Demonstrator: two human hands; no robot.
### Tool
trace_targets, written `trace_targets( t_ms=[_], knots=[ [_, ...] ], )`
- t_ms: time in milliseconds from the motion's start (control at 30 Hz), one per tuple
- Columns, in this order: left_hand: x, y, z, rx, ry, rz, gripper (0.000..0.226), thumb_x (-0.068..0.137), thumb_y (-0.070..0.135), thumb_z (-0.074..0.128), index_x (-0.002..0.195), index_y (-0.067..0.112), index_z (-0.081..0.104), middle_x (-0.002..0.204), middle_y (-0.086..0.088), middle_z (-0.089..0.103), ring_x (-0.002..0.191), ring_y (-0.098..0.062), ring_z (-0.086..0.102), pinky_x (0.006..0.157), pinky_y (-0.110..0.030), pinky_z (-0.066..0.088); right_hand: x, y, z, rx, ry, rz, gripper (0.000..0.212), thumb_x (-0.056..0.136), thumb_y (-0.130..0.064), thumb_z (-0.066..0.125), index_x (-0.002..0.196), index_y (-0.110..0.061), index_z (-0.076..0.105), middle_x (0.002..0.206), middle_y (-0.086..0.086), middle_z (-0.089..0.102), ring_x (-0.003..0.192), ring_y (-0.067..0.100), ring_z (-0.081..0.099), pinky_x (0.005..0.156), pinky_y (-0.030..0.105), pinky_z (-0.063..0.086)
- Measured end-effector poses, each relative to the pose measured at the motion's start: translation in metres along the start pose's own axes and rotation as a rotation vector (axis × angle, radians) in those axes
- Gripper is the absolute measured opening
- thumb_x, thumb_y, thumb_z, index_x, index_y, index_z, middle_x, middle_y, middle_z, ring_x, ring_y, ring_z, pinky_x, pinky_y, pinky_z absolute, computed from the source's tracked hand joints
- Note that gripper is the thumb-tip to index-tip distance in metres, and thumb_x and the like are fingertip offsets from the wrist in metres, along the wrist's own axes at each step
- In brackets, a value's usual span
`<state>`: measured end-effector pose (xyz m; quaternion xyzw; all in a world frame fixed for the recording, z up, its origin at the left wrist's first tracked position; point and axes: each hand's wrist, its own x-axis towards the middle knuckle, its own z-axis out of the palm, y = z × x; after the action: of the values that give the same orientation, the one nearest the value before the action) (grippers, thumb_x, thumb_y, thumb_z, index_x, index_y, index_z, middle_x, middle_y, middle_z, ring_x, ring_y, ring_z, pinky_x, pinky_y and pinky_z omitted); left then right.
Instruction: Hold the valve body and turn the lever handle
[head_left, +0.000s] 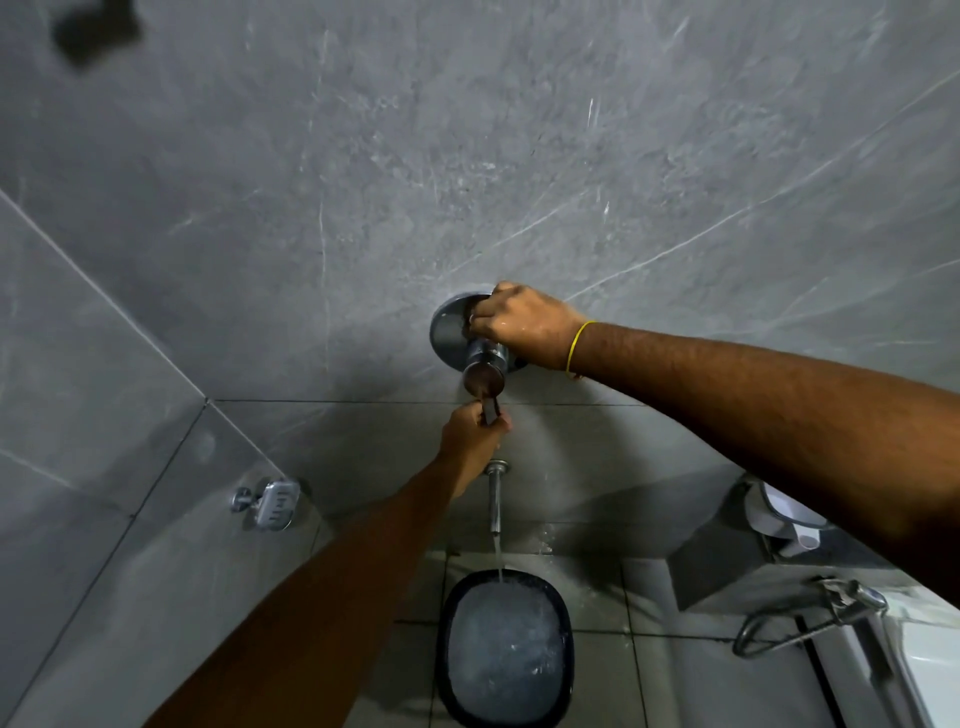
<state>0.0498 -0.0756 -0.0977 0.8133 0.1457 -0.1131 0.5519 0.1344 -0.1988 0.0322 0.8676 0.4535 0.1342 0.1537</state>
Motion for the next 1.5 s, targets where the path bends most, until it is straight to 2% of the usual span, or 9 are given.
trace_targets(
  t_ms=[133, 300, 767, 900, 1067, 1233, 1367, 1500],
  knots=[
    [0.000, 0.000, 0.001, 0.000, 0.007, 0.003, 0.029, 0.095, 0.027, 0.064, 0.115, 0.007, 0.070, 0.116, -0.015, 0.075, 0.104, -0.033, 0.073, 0.097, -0.047, 0.059, 0.000, -0.001, -0.001, 0.012, -0.012, 0.005, 0.033, 0.095, -0.017, 0.056, 0.126, -0.018, 0.062, 0.125, 0.003, 0.066, 0.114, 0.031, 0.060, 0.100, 0.038, 0.047],
    [0.000, -0.001, 0.001, 0.023, 0.015, 0.002, 0.031, 0.094, 0.029, 0.065, 0.114, 0.006, 0.070, 0.115, -0.015, 0.074, 0.106, -0.033, 0.072, 0.101, -0.052, 0.057, 0.000, -0.001, -0.001, 0.022, 0.007, 0.012, 0.031, 0.096, -0.017, 0.054, 0.125, -0.017, 0.063, 0.123, 0.004, 0.067, 0.114, 0.030, 0.061, 0.101, 0.035, 0.044],
    [0.001, -0.003, 0.000, 0.028, 0.009, 0.007, 0.025, 0.094, 0.031, 0.066, 0.111, 0.013, 0.068, 0.113, -0.013, 0.075, 0.104, -0.031, 0.073, 0.097, -0.048, 0.060, 0.000, -0.002, 0.004, -0.003, 0.017, -0.008, 0.032, 0.096, -0.014, 0.051, 0.127, -0.016, 0.061, 0.124, 0.004, 0.065, 0.113, 0.030, 0.061, 0.100, 0.035, 0.043],
    [0.002, -0.003, 0.000, 0.027, -0.001, 0.009, 0.027, 0.094, 0.030, 0.065, 0.112, 0.011, 0.069, 0.112, -0.014, 0.075, 0.104, -0.032, 0.073, 0.091, -0.044, 0.059, 0.003, 0.002, 0.003, -0.053, -0.005, -0.070, 0.029, 0.094, -0.013, 0.053, 0.122, -0.015, 0.062, 0.121, 0.006, 0.066, 0.110, 0.030, 0.063, 0.099, 0.036, 0.046],
    [0.002, -0.004, 0.000, 0.049, -0.003, 0.009, 0.028, 0.095, 0.032, 0.064, 0.113, 0.012, 0.068, 0.111, -0.013, 0.073, 0.103, -0.029, 0.072, 0.079, -0.034, 0.056, 0.015, 0.009, -0.004, -0.185, -0.083, -0.234, 0.024, 0.092, -0.014, 0.056, 0.112, -0.018, 0.067, 0.114, 0.005, 0.070, 0.108, 0.031, 0.066, 0.096, 0.039, 0.050],
    [0.003, -0.004, 0.000, 0.068, 0.011, 0.020, 0.028, 0.095, 0.032, 0.064, 0.110, 0.008, 0.067, 0.110, -0.016, 0.073, 0.102, -0.032, 0.072, 0.089, -0.044, 0.058, 0.030, 0.020, -0.013, -0.295, -0.179, -0.338, 0.019, 0.087, -0.011, 0.063, 0.103, -0.020, 0.070, 0.103, 0.005, 0.074, 0.099, 0.035, 0.068, 0.087, 0.041, 0.058],
    [0.006, -0.005, 0.001, 0.077, 0.022, 0.024, 0.029, 0.095, 0.033, 0.064, 0.109, 0.008, 0.067, 0.108, -0.016, 0.074, 0.100, -0.032, 0.072, 0.089, -0.045, 0.059, 0.037, 0.024, -0.018, -0.264, -0.183, -0.391, 0.019, 0.082, -0.008, 0.067, 0.099, -0.017, 0.072, 0.094, 0.011, 0.075, 0.092, 0.040, 0.069, 0.076, 0.042, 0.061],
    [0.008, -0.007, 0.002, 0.086, 0.033, 0.032, 0.029, 0.094, 0.032, 0.065, 0.108, 0.007, 0.068, 0.107, -0.016, 0.075, 0.099, -0.032, 0.073, 0.090, -0.046, 0.060, 0.043, 0.022, -0.020, -0.311, -0.230, -0.400, 0.010, 0.082, -0.008, 0.068, 0.091, -0.011, 0.071, 0.092, 0.015, 0.075, 0.090, 0.041, 0.071, 0.077, 0.045, 0.061]
  ],
)
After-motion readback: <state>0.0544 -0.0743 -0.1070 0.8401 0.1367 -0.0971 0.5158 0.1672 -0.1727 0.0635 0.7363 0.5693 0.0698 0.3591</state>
